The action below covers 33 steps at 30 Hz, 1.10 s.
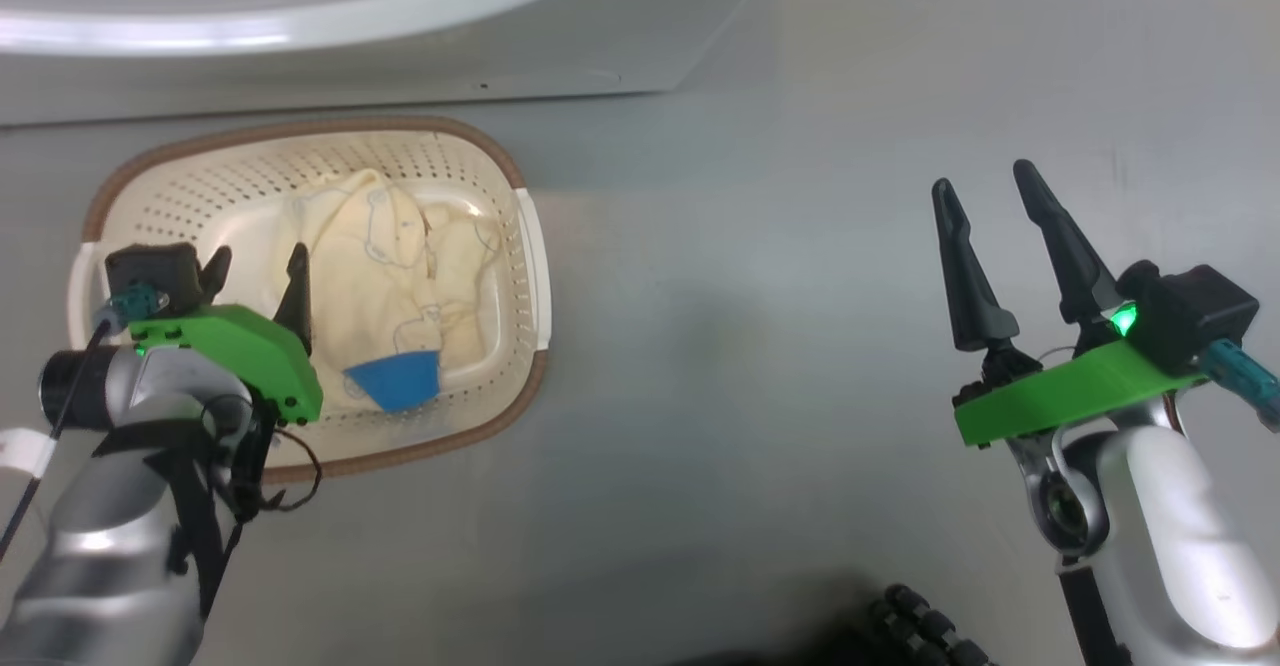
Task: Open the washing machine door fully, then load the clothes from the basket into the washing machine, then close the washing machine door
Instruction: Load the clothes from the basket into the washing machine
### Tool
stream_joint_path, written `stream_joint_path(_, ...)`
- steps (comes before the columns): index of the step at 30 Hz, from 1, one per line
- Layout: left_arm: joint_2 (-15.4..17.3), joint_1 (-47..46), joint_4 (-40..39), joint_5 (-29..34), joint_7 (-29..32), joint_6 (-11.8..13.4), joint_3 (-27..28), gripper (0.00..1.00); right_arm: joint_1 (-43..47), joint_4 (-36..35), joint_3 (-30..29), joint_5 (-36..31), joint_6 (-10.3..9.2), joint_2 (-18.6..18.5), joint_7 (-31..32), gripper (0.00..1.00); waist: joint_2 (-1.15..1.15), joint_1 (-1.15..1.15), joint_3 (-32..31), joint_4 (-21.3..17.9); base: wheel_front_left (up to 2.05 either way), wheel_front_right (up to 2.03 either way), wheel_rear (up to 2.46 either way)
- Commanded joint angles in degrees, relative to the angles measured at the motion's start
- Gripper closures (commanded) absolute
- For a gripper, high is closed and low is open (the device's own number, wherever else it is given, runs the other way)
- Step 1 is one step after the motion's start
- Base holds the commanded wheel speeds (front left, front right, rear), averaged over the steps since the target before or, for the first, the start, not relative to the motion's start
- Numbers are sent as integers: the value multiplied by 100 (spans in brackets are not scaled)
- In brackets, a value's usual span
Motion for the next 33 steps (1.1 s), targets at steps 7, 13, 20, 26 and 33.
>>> stream_joint_path(7, 523, -481, -146, -678, 289, -17, -450, 0, -375, -30, 334, 201, 21, -54, -207, 0, 0, -2, 1131, -423, 0, 0, 0)
stream_joint_path(13, 903, -682, -222, -1237, 442, -18, -840, 0, -575, 41, 490, 373, 21, -54, -248, 0, 0, -2, 1581, -607, 0, 0, 0)
stream_joint_path(20, 1276, -890, -282, -1772, 582, -18, -1196, 0, -679, -89, 572, 534, 21, -54, -255, 0, 0, -2, 2036, -774, 0, 0, 0)
stream_joint_path(26, 1484, -1036, -100, -2103, 692, -18, -1377, 0, -733, -157, 655, 647, 21, -54, -256, 0, 0, -2, 2276, -900, 0, 0, 0)
stream_joint_path(33, 1582, -1204, 176, -2322, 775, -18, -1578, 0, -731, -216, 731, 755, 21, -54, -256, 0, 0, -2, 2427, -1027, 0, 0, 0)
